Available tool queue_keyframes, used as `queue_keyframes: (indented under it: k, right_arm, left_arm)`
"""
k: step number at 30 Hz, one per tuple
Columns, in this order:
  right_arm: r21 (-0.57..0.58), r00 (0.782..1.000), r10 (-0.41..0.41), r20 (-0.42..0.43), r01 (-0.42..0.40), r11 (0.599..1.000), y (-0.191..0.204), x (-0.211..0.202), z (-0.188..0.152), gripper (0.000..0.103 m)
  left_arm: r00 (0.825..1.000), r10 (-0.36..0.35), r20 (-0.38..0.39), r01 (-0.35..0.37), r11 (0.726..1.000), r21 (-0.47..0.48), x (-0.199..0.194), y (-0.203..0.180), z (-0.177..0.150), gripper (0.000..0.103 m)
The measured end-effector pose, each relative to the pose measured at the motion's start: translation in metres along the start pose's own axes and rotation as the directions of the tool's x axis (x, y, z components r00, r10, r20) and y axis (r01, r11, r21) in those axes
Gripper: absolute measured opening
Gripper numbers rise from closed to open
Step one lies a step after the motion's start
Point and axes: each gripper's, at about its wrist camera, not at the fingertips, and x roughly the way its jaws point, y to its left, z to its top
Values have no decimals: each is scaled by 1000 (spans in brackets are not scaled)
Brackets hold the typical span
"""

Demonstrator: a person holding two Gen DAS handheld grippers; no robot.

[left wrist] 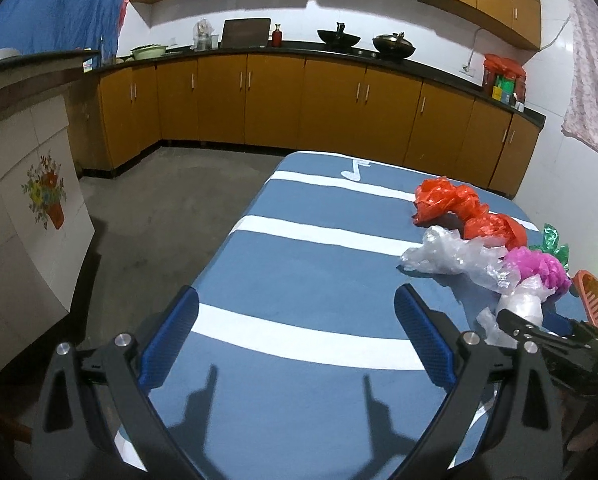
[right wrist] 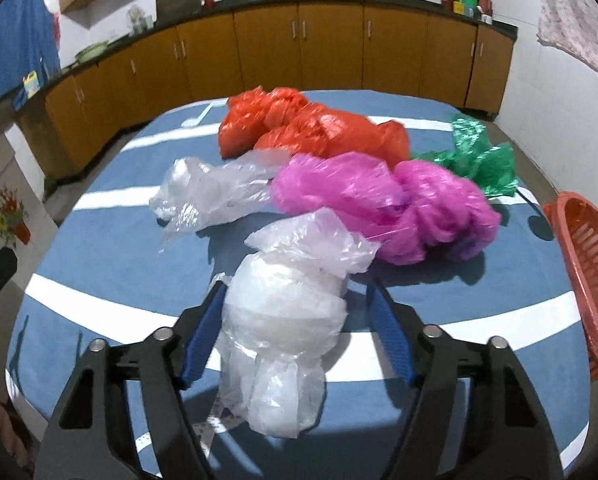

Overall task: Collect trash
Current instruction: 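Grasp the clear bag with the left gripper while the right gripper grasps another clear bag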

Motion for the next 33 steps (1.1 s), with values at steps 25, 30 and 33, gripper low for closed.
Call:
queue_keyframes:
  k: [25,30,33]
  right_arm:
    - [49,988,-128,83,124,991,-97,-70,-37,48]
    - [79,982,-166,88,159,984,-122,-75,-40,48]
    - [88,979,-182,87,175,981,-133,-77,-42,48]
  left_arm:
    - [968,-222,-113,226,974,17,61,-102,41,96]
    - [961,-206,-182,210,978,4,98,-131,52,96]
    - [958,-153,-241,166,985,35,120,-143,48,85]
